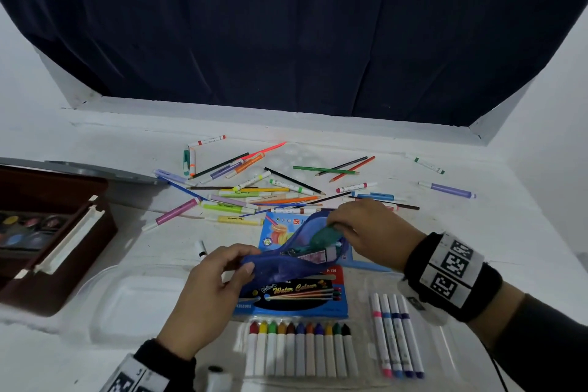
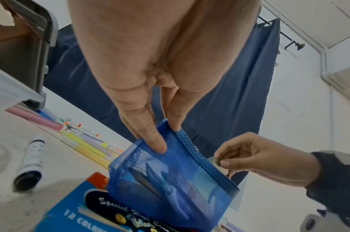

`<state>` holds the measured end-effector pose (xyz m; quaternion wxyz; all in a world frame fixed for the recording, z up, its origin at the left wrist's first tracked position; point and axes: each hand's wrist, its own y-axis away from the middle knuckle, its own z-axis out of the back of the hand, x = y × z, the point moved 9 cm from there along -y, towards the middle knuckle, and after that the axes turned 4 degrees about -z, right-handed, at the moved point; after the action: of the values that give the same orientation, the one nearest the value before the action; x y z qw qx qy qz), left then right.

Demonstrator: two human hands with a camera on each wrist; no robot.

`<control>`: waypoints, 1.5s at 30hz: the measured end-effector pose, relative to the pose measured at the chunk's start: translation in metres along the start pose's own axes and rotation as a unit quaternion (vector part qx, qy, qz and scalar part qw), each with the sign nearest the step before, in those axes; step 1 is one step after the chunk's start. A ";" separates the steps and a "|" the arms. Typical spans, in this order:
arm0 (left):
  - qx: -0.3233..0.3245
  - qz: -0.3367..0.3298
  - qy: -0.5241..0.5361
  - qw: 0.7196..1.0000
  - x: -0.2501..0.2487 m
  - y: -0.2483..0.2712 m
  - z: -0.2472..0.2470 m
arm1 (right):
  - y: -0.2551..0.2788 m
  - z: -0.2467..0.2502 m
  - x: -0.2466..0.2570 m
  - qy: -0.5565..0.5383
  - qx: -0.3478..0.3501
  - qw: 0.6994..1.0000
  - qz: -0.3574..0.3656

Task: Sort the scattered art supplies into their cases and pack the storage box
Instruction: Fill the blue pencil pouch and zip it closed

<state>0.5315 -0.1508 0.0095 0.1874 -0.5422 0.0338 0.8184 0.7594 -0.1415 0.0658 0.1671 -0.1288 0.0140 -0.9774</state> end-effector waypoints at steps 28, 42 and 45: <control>0.009 -0.037 -0.004 0.999 -0.026 -0.003 -0.002 | -0.006 -0.017 0.028 -0.260 0.027 0.962 -0.076; -0.005 0.026 -0.021 0.999 0.005 0.003 0.007 | 0.033 0.008 -0.068 -0.095 -0.095 0.963 -0.233; -0.002 0.042 -0.028 0.999 0.009 0.008 0.003 | 0.039 -0.005 -0.072 -0.107 -0.073 0.959 -0.254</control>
<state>0.5227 -0.1551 0.0016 0.1530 -0.5173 0.0497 0.8406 0.8361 -0.1548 0.0400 -0.0957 -0.2437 0.0341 -0.9645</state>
